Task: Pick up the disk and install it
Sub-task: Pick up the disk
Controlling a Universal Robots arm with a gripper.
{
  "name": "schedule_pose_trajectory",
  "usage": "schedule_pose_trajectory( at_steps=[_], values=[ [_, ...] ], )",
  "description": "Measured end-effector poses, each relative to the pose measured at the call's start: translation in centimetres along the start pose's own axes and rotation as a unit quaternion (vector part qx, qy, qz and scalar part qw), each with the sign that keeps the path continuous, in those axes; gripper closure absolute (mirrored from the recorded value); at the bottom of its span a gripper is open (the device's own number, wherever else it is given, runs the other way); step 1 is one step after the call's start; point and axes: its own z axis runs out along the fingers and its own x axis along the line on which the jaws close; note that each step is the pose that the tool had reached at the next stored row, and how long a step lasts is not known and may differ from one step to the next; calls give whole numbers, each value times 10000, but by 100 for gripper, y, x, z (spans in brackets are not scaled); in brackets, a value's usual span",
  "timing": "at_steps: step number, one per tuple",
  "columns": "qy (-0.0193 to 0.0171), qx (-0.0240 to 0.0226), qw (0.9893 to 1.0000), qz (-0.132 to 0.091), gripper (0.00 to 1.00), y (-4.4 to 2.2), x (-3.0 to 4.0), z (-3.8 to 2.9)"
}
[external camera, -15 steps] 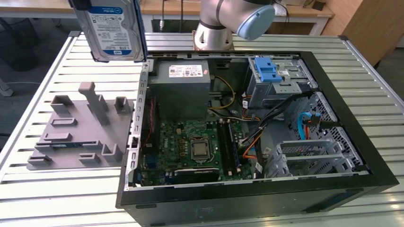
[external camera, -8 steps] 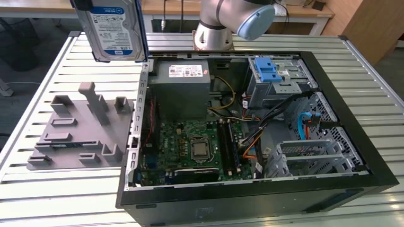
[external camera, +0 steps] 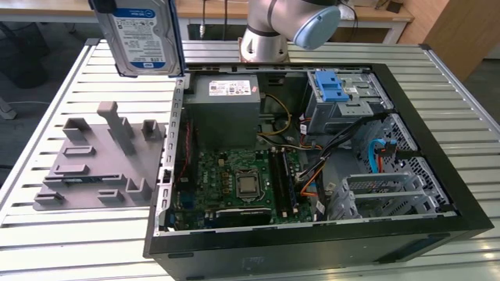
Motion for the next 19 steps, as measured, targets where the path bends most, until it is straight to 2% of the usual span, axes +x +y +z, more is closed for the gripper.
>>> schedule_pose_trajectory(
  at_steps=[19],
  values=[
    [0,0,10000,0,64,-45,-1,7]
  ],
)
